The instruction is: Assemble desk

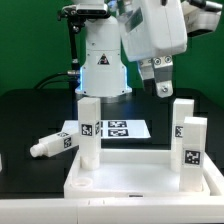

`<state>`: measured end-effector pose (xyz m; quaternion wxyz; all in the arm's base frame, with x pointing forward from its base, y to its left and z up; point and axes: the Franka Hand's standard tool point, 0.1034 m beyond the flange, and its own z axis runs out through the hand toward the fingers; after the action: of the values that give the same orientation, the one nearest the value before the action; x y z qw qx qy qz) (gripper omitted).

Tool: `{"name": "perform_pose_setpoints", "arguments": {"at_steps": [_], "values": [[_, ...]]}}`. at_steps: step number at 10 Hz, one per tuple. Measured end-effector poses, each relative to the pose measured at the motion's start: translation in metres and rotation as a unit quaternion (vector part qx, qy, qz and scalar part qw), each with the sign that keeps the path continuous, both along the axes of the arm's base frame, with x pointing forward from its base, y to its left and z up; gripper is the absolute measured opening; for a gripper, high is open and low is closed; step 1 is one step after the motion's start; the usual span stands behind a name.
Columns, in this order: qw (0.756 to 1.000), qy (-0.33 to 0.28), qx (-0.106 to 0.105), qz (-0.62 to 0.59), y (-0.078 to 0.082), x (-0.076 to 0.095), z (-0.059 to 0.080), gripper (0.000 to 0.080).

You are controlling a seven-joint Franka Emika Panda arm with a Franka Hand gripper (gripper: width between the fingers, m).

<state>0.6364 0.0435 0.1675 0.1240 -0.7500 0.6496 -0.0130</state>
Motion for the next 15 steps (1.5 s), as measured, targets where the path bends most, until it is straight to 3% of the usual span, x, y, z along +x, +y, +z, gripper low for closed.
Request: {"name": "perform_pose_setpoints", "arguments": {"at_steps": [3,5,6,7,9,12,15], "values": [[0.993,-0.022,-0.022,0.110,-0.005,-0.001,-0.001,0.0649],[0.976,-0.040,-0.042,0.209,-0.042,-0.014,-0.008,0.0649],[0.961,-0.048,-0.054,0.265,-0.076,-0.026,-0.012,0.0649],[0.947,-0.052,-0.061,0.310,-0.098,-0.038,-0.019,0.0649],[0.926,-0.059,-0.077,0.366,-0.097,-0.039,-0.020,0.0649],[0.926,-0.056,-0.073,0.367,-0.100,-0.042,-0.024,0.0649],[0.941,-0.012,-0.030,0.336,-0.157,-0.075,-0.043,0.0649]]}}
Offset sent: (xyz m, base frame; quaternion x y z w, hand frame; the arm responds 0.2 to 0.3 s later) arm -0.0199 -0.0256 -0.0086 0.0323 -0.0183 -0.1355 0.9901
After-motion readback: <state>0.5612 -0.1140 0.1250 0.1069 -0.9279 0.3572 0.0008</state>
